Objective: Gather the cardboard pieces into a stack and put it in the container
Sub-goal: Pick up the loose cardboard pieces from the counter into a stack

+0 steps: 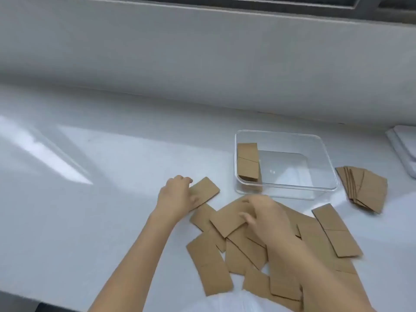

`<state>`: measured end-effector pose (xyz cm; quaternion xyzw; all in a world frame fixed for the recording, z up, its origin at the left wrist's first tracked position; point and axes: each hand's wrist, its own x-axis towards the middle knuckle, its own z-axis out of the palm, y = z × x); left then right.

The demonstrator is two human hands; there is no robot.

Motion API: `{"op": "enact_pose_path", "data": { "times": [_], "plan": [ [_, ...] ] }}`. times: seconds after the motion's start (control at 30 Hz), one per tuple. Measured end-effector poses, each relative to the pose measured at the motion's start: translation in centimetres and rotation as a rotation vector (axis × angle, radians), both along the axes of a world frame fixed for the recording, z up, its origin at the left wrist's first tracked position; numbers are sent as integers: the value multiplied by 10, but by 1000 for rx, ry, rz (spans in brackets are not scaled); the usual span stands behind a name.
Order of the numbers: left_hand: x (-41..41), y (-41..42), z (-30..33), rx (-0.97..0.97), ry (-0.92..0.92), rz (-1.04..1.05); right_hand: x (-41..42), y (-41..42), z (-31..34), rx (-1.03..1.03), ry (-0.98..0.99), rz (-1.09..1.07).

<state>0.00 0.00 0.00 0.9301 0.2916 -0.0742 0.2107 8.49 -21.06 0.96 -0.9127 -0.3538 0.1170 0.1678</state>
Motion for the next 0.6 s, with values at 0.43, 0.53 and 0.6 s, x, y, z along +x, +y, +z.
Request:
{"op": "enact_pose_path", "data": {
  "times": [0.43,0.53,0.6],
  "plan": [
    [19,-13,-48,416,105,-182,13,24,-22,-231,132,340],
    [20,-9,-55,494,20,-209,14,23,-22,-196,140,305],
    [20,-5,-54,485,-64,-222,12,21,-21,-146,119,283]
  ]
}}
